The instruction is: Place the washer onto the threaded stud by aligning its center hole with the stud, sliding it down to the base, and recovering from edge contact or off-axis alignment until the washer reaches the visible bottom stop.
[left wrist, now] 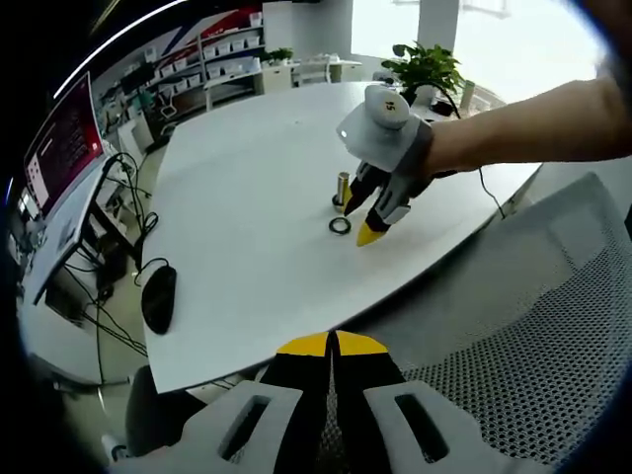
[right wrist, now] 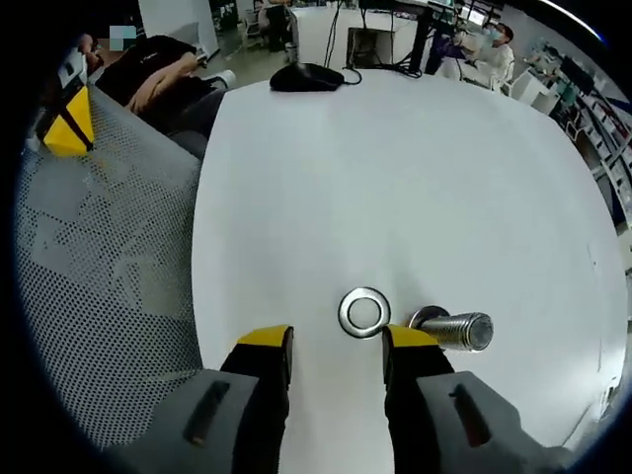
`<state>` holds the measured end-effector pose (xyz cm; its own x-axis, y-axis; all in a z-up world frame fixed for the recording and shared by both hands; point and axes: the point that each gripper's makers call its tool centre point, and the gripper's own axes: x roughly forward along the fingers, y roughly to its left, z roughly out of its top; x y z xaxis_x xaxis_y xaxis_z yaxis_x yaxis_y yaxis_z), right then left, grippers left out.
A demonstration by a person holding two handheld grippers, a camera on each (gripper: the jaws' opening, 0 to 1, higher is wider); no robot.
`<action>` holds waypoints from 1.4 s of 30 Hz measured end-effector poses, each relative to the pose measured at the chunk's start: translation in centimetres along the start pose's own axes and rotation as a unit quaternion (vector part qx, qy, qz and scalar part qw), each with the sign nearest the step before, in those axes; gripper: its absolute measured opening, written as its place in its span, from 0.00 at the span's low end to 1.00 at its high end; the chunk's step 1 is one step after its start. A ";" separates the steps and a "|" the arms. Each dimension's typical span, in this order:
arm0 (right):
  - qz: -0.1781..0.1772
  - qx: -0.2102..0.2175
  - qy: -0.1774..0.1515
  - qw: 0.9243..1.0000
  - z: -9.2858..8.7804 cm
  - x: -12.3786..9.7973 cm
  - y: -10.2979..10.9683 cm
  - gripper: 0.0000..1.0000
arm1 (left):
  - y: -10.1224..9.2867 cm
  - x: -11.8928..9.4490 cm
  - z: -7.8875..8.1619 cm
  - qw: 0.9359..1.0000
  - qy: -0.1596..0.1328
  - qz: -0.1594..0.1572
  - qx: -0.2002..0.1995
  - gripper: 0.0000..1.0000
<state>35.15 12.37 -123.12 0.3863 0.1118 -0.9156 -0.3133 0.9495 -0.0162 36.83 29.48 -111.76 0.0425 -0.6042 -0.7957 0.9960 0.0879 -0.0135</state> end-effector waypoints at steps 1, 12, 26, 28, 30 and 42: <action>0.000 0.003 0.000 1.000 0.0 0.0 0.0 0.38 | 0.1 0.0 0.0 1.000 0.000 0.000 0.000 0.00; 0.003 0.016 0.024 1.000 -0.3 1.0 -1.2 0.37 | 0.1 0.1 -0.1 1.000 0.001 -0.002 0.003 0.00; 0.001 0.017 0.041 0.999 0.5 1.2 -1.1 0.36 | -0.1 0.1 0.0 1.000 0.002 -0.003 0.003 0.00; 0.001 0.018 0.039 0.999 0.5 1.1 -1.0 0.35 | -0.1 0.1 -0.1 1.000 0.003 -0.004 0.004 0.00; -0.001 0.023 0.036 0.999 0.6 1.2 -1.2 0.33 | -0.1 0.1 0.0 1.000 0.002 -0.004 0.004 0.00; 0.002 0.006 0.031 1.000 0.6 1.3 -0.8 0.25 | -0.1 0.1 -0.1 1.000 0.001 -0.005 0.004 0.00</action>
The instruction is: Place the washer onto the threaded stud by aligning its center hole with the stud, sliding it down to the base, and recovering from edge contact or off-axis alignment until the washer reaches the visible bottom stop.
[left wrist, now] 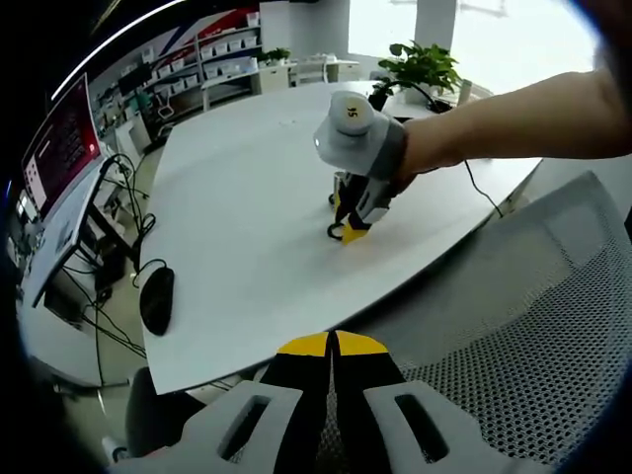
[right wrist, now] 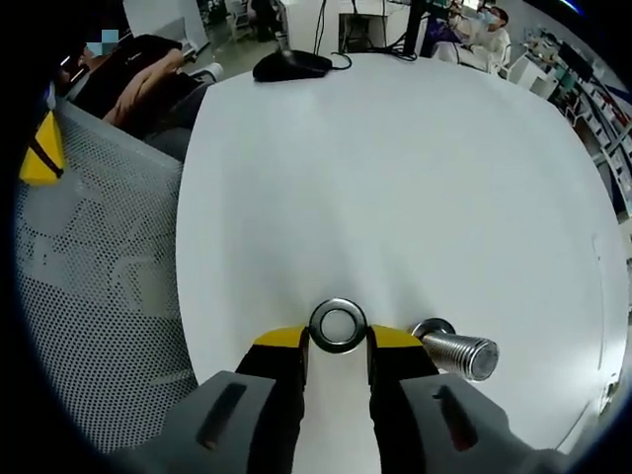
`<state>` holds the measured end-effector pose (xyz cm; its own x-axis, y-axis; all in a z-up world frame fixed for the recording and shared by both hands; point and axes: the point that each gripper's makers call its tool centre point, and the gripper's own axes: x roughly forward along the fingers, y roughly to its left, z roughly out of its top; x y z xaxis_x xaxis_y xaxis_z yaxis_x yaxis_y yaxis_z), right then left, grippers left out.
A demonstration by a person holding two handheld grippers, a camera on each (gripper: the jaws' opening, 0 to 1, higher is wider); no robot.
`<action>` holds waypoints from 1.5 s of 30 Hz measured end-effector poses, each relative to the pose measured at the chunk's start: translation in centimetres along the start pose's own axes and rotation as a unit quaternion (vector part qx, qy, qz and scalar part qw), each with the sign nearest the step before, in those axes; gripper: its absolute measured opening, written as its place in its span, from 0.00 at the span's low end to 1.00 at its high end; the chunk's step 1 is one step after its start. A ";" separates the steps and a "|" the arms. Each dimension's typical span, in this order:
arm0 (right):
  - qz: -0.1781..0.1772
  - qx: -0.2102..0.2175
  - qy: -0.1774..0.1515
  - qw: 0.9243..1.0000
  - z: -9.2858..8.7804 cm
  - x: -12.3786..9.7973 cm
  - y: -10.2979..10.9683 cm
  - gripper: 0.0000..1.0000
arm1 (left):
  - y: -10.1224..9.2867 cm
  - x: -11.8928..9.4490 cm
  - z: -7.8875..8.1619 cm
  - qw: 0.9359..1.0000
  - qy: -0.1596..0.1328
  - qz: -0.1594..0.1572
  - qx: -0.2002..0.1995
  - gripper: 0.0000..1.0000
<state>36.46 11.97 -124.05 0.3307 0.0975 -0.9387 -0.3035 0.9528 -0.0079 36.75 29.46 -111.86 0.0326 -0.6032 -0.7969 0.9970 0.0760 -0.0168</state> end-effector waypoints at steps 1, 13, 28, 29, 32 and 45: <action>0.000 -0.002 0.000 1.000 0.0 0.0 0.0 0.25 | 0.0 0.0 0.0 1.000 0.000 0.000 0.000 0.00; 0.002 -0.013 -0.014 1.000 -0.2 -0.3 0.4 0.23 | 0.0 0.0 0.1 1.000 -0.001 -0.001 0.000 0.00; 0.003 -0.004 -0.047 0.999 0.5 -2.3 -0.3 0.23 | 0.0 0.0 0.1 1.000 0.001 0.000 0.000 0.00; 0.003 -0.005 -0.050 0.999 0.6 -2.6 -0.4 0.23 | -0.1 0.0 0.1 1.000 0.001 0.000 0.000 0.00; 0.001 -0.008 -0.056 0.998 0.8 -3.6 -0.6 0.23 | -0.1 0.0 0.1 1.000 0.000 -0.001 0.001 0.00; -0.017 -0.005 -0.080 0.997 1.5 -7.4 -1.8 0.23 | 0.1 0.0 0.1 1.000 -0.001 0.000 -0.001 0.00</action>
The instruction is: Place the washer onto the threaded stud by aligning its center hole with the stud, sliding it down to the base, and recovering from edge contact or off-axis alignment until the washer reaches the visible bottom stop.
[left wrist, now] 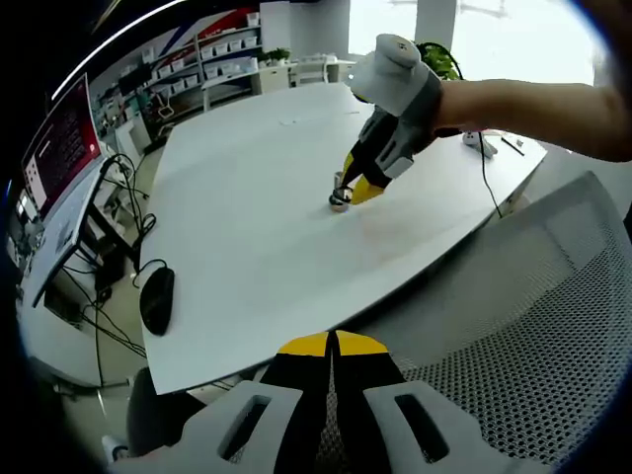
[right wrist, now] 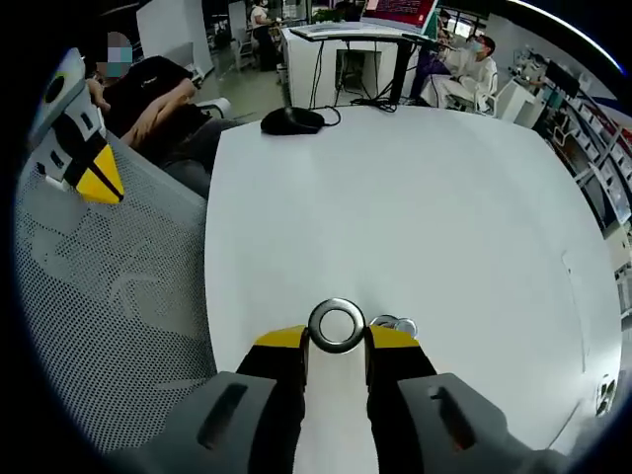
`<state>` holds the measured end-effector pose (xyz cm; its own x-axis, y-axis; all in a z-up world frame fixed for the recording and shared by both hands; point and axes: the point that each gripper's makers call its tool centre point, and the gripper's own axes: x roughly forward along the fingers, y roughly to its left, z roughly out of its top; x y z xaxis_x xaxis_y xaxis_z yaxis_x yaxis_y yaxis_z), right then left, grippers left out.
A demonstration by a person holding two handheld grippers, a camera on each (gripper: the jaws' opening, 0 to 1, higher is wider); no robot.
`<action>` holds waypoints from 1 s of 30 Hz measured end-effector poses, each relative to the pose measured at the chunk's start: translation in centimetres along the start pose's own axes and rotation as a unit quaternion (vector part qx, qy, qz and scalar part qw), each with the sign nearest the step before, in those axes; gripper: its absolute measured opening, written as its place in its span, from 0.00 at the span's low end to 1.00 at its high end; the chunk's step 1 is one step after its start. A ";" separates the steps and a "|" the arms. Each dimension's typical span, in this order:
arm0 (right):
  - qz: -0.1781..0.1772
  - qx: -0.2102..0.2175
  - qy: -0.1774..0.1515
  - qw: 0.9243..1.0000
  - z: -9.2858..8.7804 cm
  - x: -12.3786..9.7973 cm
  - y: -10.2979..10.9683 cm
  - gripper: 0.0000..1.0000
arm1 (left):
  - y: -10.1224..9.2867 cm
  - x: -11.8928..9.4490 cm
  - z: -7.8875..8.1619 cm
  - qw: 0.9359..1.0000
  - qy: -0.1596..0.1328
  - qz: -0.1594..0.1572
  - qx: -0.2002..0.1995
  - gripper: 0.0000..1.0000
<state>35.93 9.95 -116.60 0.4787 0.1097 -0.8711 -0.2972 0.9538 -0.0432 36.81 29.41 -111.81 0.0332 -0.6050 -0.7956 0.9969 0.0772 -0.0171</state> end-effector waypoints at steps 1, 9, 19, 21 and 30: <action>-0.003 0.002 -0.002 1.000 0.1 -0.2 -0.4 0.23 | 0.0 0.0 0.0 1.000 0.000 0.000 0.000 0.00; -0.028 0.004 -0.008 1.000 0.5 -1.3 -2.4 0.23 | 0.0 0.0 0.0 1.000 0.000 0.001 -0.001 0.00; -0.040 0.008 0.007 0.999 -0.1 -0.6 -3.8 0.23 | 0.0 0.0 0.0 1.000 0.002 0.002 -0.002 0.00; -0.038 0.007 0.012 0.999 -0.2 -0.4 -3.7 0.23 | 0.0 0.0 -0.1 1.000 0.003 0.001 -0.001 0.00; -0.030 0.015 0.034 0.999 -0.8 0.8 -4.2 0.23 | 0.0 0.0 -0.1 1.000 0.005 0.000 -0.001 0.00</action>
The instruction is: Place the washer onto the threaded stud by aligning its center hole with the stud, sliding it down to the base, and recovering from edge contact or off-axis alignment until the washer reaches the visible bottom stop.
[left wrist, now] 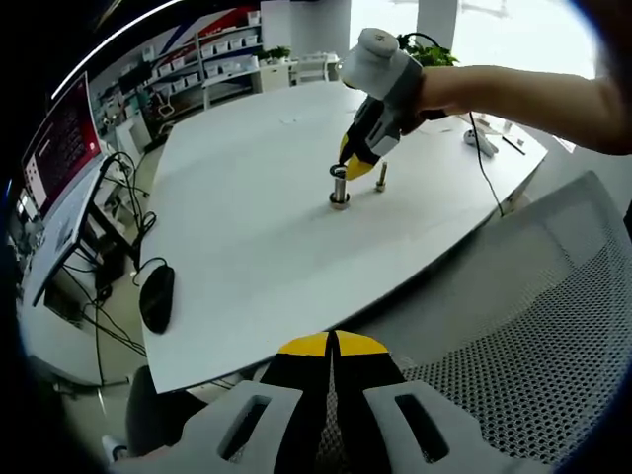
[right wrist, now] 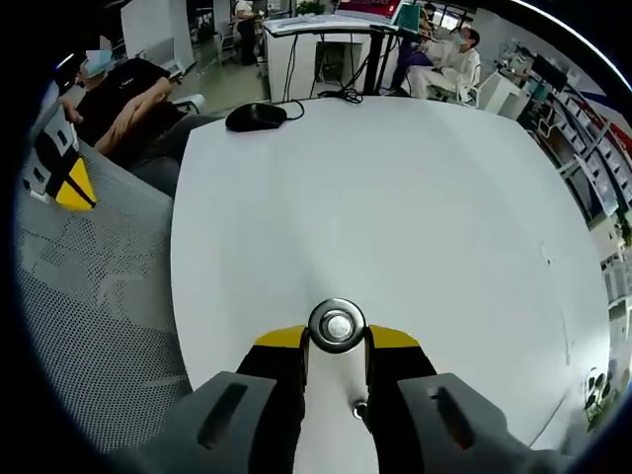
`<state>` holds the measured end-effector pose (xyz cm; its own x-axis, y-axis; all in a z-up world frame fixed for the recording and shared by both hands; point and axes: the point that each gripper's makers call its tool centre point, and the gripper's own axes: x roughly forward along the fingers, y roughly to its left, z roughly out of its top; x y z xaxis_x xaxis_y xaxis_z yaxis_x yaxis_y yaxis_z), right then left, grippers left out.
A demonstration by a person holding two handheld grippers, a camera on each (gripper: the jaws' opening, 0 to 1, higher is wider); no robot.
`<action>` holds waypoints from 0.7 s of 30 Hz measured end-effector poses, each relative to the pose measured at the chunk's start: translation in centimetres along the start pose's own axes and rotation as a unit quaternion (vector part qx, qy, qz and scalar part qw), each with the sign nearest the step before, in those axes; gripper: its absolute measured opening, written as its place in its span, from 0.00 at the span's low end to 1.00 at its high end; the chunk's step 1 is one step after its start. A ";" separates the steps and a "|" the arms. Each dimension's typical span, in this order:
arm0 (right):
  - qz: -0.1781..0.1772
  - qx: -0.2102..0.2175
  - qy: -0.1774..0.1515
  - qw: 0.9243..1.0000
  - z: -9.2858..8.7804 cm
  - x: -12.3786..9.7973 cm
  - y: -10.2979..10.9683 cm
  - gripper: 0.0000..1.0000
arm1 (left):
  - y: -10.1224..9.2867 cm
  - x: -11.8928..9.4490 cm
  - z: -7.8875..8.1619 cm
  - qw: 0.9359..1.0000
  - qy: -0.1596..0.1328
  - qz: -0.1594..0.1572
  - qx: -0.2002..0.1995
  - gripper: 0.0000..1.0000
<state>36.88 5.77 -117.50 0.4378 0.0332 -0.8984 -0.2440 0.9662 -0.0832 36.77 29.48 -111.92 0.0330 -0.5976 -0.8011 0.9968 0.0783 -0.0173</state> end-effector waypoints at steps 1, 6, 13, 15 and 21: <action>0.001 0.003 0.002 1.000 -0.1 0.0 0.1 0.23 | 0.0 0.0 0.0 1.000 0.000 0.000 0.000 0.00; 0.006 0.008 0.011 1.000 -0.5 0.3 0.5 0.23 | 0.0 0.0 -0.1 1.000 0.002 -0.001 0.001 0.00; 0.017 0.013 0.028 0.999 -1.2 2.2 0.6 0.23 | 0.0 0.1 -0.1 1.000 0.003 -0.002 0.000 0.00; 0.016 0.014 0.033 0.999 -1.2 2.6 0.3 0.23 | 0.0 0.0 -0.1 1.000 0.003 -0.002 0.001 0.00; 0.020 0.016 0.035 0.999 -0.6 2.5 0.2 0.23 | -0.1 0.0 -0.1 1.000 0.003 -0.003 0.002 0.00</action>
<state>37.38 5.89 -120.06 0.3665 0.0554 -0.9288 -0.2310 0.9724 -0.0332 36.68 29.53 -111.96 0.0269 -0.5927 -0.8049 0.9973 0.0714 -0.0193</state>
